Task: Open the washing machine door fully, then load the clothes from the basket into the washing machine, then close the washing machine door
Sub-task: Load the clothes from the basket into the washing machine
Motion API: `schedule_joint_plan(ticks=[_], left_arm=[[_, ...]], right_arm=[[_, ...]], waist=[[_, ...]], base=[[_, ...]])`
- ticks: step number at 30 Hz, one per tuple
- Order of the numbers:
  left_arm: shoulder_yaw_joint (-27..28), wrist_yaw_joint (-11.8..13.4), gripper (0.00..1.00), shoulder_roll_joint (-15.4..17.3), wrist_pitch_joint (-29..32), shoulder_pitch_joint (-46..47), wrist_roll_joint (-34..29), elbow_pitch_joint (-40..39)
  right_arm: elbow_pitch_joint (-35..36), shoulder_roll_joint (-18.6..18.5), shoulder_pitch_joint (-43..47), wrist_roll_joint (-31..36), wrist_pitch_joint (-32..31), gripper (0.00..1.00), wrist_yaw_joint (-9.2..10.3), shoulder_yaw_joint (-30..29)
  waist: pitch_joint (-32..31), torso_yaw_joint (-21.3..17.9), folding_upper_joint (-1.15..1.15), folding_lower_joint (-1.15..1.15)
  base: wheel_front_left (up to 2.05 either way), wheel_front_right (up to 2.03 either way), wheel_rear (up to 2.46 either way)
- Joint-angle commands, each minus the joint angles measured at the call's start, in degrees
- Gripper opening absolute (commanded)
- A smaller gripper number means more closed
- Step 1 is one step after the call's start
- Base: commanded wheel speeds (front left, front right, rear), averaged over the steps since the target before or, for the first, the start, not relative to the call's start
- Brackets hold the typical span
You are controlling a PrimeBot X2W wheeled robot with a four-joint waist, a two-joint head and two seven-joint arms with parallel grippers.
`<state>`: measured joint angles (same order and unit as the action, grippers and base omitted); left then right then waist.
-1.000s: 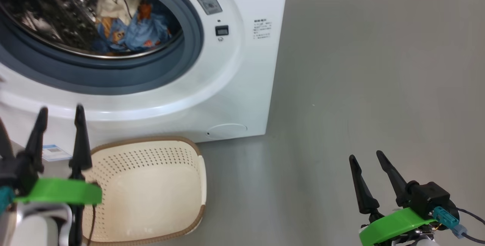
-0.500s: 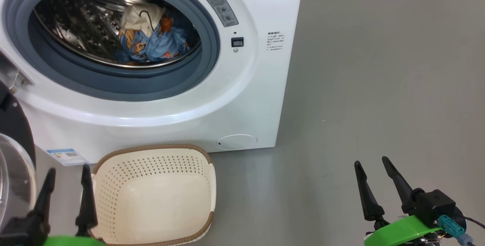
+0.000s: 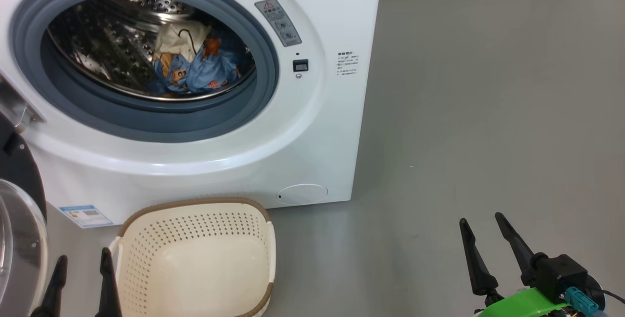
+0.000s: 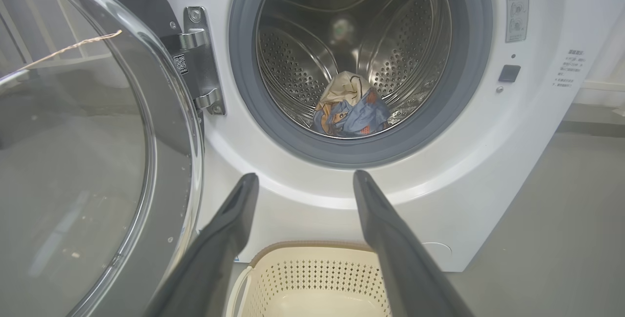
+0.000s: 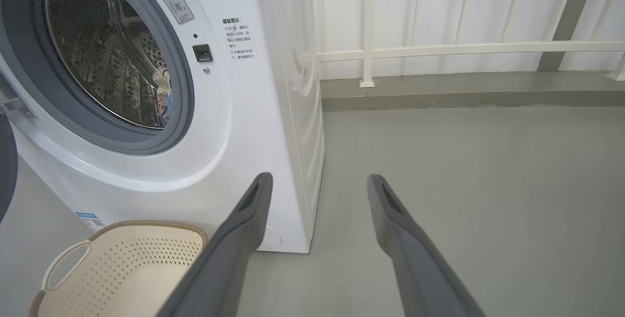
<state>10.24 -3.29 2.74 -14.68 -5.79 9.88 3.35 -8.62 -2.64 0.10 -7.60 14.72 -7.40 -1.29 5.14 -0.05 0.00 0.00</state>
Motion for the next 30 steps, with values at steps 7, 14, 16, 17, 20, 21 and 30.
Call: schedule_joint_plan(ticks=[7,14,16,17,20,21,30], left_arm=[[2.20,-0.06,1.00,0.41,-0.31,-0.98,-1.31,-1.36],[1.96,-0.63,1.00,0.30,-0.31,-1.55,-1.51,-1.26],[1.89,-0.82,1.00,0.27,-0.31,-1.58,-1.42,-1.30],[1.83,-0.94,1.00,0.26,-0.31,-1.61,-1.33,-1.26],[1.61,-1.13,1.00,0.23,-0.31,-1.70,-1.33,-1.19],[1.59,-1.18,1.00,0.23,-0.31,-1.72,-1.31,-1.17],[1.56,-1.89,1.00,0.18,-0.31,-1.41,-0.38,-1.64]], right_arm=[[1.22,-0.23,0.27,0.41,0.28,1.00,-0.09,1.01],[1.04,-0.23,0.76,0.38,0.28,1.00,-0.09,0.80],[1.00,-0.23,0.88,0.42,0.28,1.00,-0.09,0.73],[0.97,-0.23,0.93,0.42,0.28,1.00,-0.09,0.71],[0.93,-0.23,1.08,0.34,0.28,1.00,-0.09,0.72],[0.94,-0.23,1.10,0.32,0.28,1.00,-0.09,0.75],[1.07,-0.23,0.96,0.16,0.28,1.00,-0.09,0.62]], waist=[[-1.01,-0.82,0.00,0.00],[-1.61,-0.94,0.00,0.00],[-1.70,-0.90,0.00,0.00],[-1.76,-0.87,0.00,0.00],[-1.85,-0.80,0.00,0.00],[-1.85,-0.80,0.00,0.00],[-1.65,-0.83,0.00,0.00]], base=[[0.00,0.00,0.00],[0.00,0.00,0.00],[0.00,0.00,0.00],[0.00,0.00,0.00],[0.00,0.00,0.00],[0.00,0.00,0.00],[0.00,0.00,0.00]])
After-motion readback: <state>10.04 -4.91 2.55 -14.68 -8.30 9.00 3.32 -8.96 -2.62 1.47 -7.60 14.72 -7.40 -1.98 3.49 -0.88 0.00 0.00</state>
